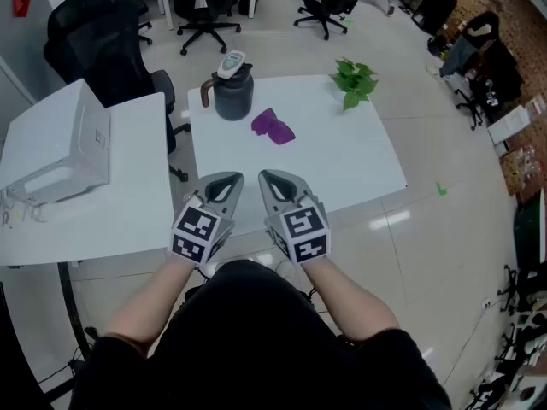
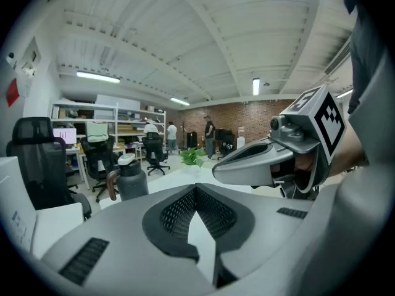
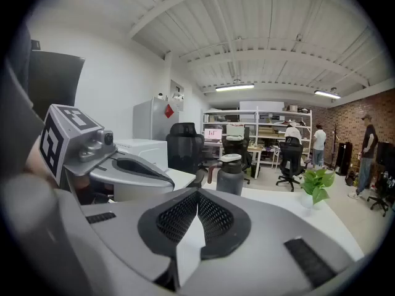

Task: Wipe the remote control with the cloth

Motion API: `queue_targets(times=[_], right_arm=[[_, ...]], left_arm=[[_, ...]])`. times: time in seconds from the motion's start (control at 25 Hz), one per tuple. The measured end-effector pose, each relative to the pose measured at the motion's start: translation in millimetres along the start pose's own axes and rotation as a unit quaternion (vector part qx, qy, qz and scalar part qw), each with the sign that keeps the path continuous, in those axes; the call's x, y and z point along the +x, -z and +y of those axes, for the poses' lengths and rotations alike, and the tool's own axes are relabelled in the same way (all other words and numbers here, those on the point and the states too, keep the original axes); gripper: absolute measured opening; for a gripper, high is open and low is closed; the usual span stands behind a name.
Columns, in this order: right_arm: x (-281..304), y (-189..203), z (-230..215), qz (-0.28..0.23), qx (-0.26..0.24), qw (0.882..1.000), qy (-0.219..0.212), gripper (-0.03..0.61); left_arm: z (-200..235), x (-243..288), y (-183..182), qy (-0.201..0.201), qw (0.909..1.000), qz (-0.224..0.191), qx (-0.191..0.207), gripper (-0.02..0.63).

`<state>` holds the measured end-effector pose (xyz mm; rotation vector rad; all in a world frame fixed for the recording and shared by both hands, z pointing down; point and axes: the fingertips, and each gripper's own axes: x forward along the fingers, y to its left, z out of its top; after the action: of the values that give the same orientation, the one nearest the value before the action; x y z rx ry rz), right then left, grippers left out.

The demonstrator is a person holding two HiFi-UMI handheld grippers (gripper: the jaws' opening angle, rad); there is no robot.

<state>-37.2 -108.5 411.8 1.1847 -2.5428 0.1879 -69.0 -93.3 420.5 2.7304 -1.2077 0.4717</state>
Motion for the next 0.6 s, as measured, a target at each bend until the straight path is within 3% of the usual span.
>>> queue_targets(times=[0.32, 0.6], right_arm=[[12.8, -1.3, 25.5, 0.003, 0.002, 1.000, 0.004, 0.015], [33.1, 1.8, 8.3, 0.017, 0.001, 1.000, -0.002, 0.015]], left_arm=[[24.6, -15.0, -0.7, 0.002, 1.0000, 0.001, 0.006, 0.002], [70.5, 7.5, -24.8, -0.031, 0.9995, -0.006, -0.001, 0.002]])
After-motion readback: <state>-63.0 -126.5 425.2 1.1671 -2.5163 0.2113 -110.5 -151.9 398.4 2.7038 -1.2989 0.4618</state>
